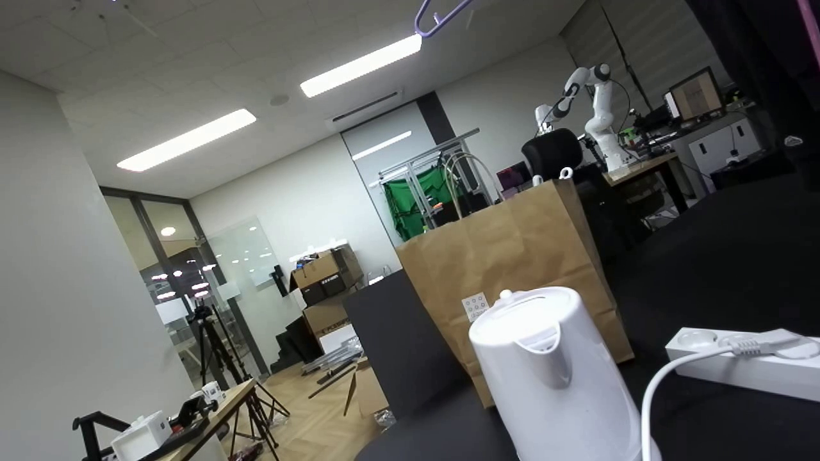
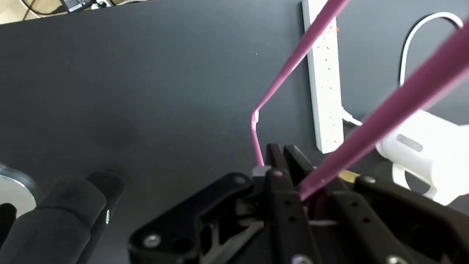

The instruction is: Remove the first hanger from the left and put it on the table

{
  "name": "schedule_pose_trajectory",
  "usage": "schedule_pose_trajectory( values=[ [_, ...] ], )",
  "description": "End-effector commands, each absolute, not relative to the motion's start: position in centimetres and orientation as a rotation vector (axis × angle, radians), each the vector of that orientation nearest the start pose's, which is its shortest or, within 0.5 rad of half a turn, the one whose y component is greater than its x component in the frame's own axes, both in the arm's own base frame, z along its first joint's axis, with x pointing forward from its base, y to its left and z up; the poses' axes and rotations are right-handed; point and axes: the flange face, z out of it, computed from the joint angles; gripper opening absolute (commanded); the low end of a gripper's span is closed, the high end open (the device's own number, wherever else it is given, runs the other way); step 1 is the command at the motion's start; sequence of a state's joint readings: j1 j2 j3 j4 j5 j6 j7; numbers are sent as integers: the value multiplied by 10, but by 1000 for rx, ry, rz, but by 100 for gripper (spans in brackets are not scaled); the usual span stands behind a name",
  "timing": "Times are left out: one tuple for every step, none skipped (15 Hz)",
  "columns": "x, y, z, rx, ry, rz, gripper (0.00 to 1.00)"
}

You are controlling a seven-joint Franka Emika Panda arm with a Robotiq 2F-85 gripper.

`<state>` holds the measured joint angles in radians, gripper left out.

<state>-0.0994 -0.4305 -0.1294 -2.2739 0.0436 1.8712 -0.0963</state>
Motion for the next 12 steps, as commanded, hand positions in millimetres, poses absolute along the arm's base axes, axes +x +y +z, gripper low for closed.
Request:
schedule_pose_trajectory(
  values=[
    [423, -104, 515, -3040, 265, -52, 8],
    [431, -107, 506, -3037, 307, -39, 8],
    [436, -108, 499, -3034, 328, -29, 8],
    [440, -109, 496, -3032, 338, -21, 8],
    [441, -109, 496, -3030, 343, -21, 8],
    [442, -109, 498, -3029, 347, -26, 8],
    [442, -109, 499, -3029, 350, -30, 8],
    [442, -109, 500, -3029, 352, -33, 8],
    [442, -109, 501, -3028, 353, -35, 8],
    [441, -109, 501, -3028, 353, -35, 8],
    [441, -109, 501, -3028, 353, -35, 8],
    [441, -109, 501, -3028, 354, -35, 8]
  ],
)
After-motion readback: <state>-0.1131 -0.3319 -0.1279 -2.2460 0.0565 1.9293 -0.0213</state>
